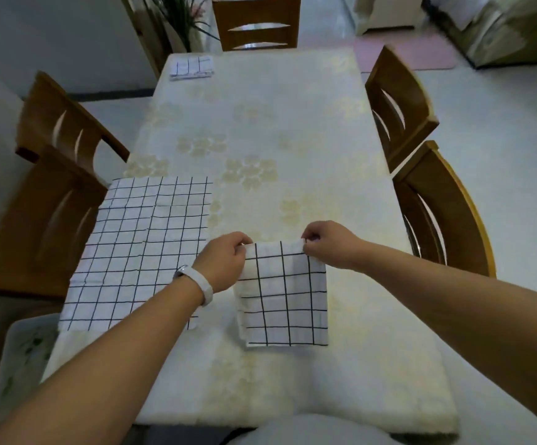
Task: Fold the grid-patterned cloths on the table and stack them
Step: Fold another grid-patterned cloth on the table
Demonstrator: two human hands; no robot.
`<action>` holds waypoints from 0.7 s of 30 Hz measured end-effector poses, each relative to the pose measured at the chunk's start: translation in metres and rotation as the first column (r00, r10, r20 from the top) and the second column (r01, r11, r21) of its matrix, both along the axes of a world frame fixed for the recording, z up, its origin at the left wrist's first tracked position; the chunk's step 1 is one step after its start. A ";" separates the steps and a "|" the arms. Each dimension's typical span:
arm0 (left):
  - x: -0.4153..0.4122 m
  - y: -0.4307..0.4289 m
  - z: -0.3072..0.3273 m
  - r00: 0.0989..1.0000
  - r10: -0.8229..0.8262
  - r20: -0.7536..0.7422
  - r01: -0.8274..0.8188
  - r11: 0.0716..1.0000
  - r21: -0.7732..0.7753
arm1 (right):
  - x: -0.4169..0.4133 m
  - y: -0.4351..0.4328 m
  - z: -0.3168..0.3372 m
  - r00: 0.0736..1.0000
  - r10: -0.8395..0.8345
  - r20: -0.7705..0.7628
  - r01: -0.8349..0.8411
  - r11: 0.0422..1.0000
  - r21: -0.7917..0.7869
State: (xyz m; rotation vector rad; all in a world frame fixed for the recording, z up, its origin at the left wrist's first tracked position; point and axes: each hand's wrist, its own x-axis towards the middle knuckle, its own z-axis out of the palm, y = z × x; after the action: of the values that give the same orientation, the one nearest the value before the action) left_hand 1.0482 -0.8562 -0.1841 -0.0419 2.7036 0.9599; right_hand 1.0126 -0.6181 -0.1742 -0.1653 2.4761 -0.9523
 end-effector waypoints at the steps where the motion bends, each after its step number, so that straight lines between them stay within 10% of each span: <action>1: -0.005 0.000 -0.008 0.999 -0.001 0.033 0.002 1.000 -0.020 | -0.002 0.000 -0.009 1.000 -0.004 -0.005 0.004 0.999 0.032; 21: -0.112 0.003 -0.110 0.979 -0.079 0.189 0.142 0.927 -0.347 | -0.076 0.010 -0.117 0.997 -0.056 0.047 0.049 0.987 0.151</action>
State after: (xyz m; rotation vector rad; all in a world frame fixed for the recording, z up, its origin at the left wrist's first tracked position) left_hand 0.9359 -0.8530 -0.2936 -0.0412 2.6487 0.3989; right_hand 0.9363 -0.6078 -0.2915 -0.0257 2.5038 -0.7772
